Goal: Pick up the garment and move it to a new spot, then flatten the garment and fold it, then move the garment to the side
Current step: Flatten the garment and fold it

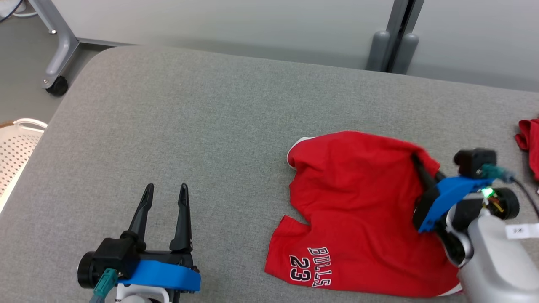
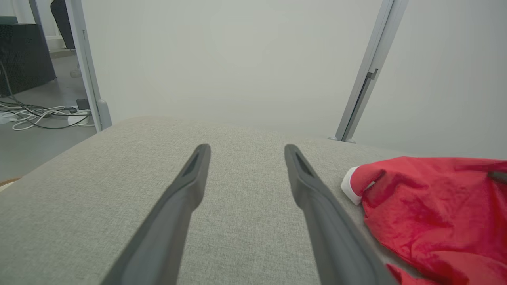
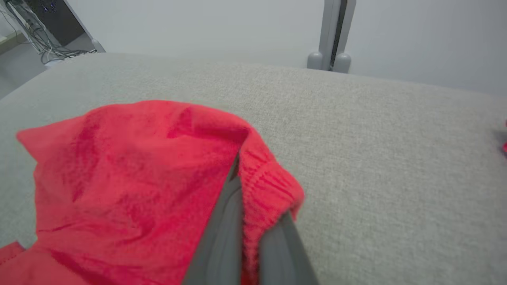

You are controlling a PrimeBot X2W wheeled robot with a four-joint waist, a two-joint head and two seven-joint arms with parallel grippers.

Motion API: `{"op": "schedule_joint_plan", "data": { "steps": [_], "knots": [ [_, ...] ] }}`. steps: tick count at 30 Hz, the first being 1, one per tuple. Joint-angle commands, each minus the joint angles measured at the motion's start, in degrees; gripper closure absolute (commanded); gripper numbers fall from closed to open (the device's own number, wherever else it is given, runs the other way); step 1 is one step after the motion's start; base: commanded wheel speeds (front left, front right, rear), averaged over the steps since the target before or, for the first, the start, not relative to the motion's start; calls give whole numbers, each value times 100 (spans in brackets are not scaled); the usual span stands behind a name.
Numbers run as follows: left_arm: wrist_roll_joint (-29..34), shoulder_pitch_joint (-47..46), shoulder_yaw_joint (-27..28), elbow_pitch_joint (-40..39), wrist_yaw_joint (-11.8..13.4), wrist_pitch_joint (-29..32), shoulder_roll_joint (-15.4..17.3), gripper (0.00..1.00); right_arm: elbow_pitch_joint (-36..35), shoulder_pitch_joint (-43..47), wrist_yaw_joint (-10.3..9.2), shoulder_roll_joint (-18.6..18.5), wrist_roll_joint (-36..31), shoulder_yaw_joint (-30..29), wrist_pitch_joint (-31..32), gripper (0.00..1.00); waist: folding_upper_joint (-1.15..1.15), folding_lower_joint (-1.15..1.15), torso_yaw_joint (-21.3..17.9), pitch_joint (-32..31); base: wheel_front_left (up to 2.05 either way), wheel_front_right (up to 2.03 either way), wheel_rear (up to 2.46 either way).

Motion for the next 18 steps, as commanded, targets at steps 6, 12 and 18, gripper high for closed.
{"op": "schedule_joint_plan", "data": {
  "steps": [6, 12, 18],
  "knots": [
    [-55, -204, -82, 44, 18, -25, -4, 0, 855, -792, 2, -3, -45, -811, -406, 100, -1, 0, 161, 116, 0, 0, 0],
    [-94, -155, -145, 56, 54, -26, -4, 0, 1659, -1121, 2, 114, -480, -1161, -893, 100, -1, 0, 216, 115, 0, 0, 0],
    [-41, -47, -68, 59, 66, -26, -4, 0, 1891, -955, 2, 183, -490, -738, -1408, 0, -1, 0, -25, -27, 0, 0, 0]
  ]
}}
